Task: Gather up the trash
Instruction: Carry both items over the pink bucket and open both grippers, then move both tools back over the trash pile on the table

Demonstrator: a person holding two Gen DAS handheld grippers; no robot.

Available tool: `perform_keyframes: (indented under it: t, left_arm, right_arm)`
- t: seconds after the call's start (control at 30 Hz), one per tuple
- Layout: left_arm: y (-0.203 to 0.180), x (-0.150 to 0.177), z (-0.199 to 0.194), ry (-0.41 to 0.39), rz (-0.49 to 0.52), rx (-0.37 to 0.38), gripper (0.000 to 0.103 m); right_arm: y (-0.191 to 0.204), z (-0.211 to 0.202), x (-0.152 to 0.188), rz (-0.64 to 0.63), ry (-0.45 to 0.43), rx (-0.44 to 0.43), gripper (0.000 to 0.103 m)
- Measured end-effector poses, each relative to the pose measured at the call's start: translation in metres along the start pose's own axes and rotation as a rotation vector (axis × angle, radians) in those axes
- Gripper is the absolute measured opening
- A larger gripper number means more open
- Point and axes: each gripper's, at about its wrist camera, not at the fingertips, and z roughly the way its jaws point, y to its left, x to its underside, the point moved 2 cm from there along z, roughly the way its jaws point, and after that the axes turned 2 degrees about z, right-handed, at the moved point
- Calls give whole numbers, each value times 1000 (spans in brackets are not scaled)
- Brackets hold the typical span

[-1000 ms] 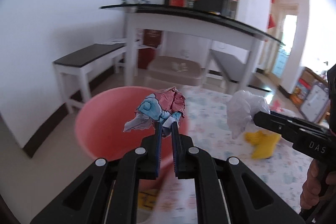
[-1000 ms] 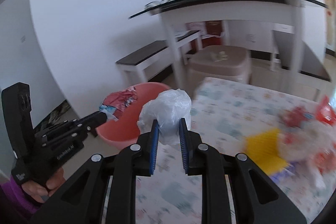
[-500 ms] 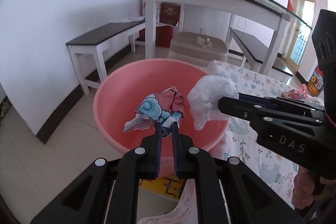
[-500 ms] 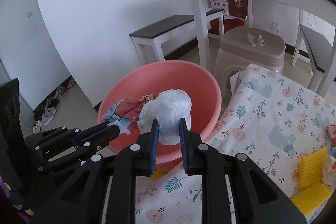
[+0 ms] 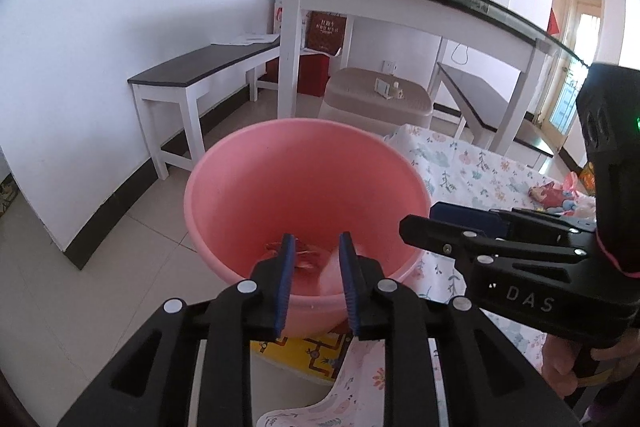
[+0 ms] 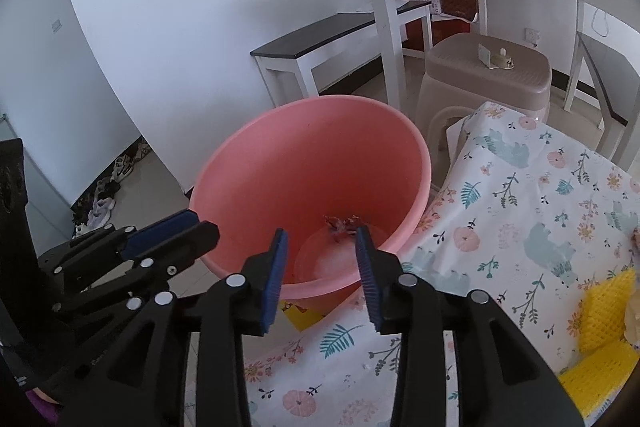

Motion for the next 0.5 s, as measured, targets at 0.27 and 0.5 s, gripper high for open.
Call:
perform_keyframes:
  t: [0.27, 0.5]
  left_arm:
    - [-16, -2, -19, -51, 7, 90, 22]
    - [-58, -1, -26, -59, 82, 185, 23]
  right_arm:
    - [-7, -31, 16, 6, -57, 55, 36]
    - [-26, -68, 41, 26, -98, 129, 36]
